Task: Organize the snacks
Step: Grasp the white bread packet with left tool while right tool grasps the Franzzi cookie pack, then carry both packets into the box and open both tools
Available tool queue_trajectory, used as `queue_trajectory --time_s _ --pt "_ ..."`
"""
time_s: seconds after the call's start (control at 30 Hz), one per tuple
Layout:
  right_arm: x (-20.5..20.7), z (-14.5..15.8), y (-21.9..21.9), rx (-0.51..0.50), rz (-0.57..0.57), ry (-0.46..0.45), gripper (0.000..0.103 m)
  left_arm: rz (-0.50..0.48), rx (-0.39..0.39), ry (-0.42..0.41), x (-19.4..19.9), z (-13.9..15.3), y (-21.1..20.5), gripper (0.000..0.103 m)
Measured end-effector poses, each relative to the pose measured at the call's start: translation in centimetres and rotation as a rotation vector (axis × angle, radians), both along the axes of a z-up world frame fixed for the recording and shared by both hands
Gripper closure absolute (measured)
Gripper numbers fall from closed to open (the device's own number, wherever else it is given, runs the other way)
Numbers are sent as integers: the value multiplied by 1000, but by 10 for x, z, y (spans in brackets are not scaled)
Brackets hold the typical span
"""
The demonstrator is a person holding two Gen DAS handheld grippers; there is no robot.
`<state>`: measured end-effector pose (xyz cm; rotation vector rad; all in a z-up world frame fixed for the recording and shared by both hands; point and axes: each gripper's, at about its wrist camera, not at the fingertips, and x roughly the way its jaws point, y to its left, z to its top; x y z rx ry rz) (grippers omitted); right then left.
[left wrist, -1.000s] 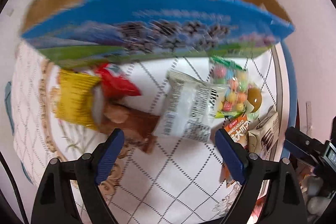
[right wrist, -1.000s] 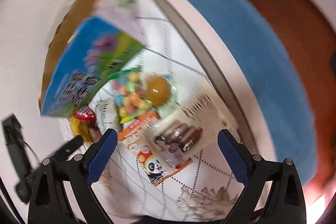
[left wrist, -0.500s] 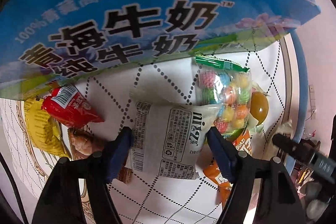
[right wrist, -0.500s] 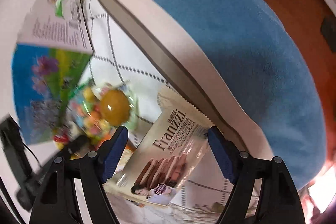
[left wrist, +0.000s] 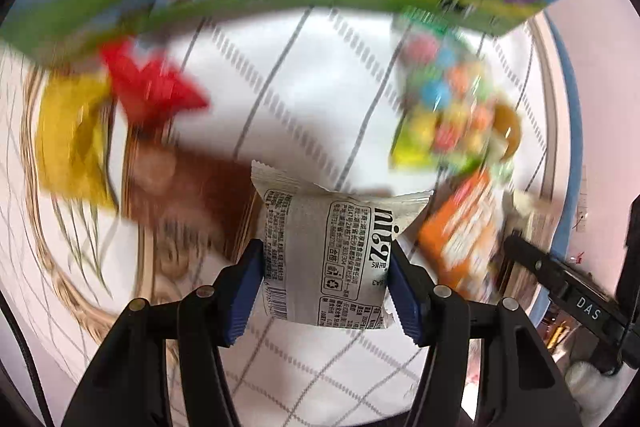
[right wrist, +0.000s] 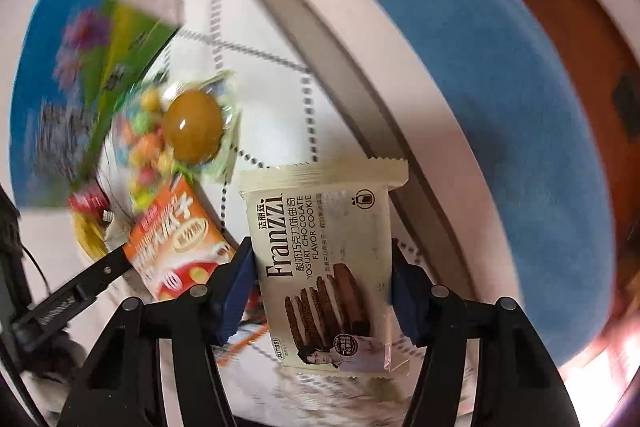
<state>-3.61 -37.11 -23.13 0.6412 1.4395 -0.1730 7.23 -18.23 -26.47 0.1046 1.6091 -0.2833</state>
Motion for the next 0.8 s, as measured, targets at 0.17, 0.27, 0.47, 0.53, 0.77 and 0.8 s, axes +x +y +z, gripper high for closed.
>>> queue_trajectory --time_s 0.17,0.27,0.47,0.53,0.77,0.8 --pt "5 8 36 -179 219 7 39 16 -13 70 -23 -24 7 46" --pt "5 7 45 -168 226 20 39 26 -9 62 -27 -33 6 45" --pt "-9 3 41 -124 189 17 39 31 -6 46 -30 -36 1 45" --pt "-13 4 37 -132 190 9 40 41 -5 35 -22 -30 12 46" --pt "-40 22 12 -109 164 -34 41 39 -30 -49 -36 18 24 49" --pt "-41 29 9 -94 158 -45 41 36 -44 -60 -37 28 25 49"
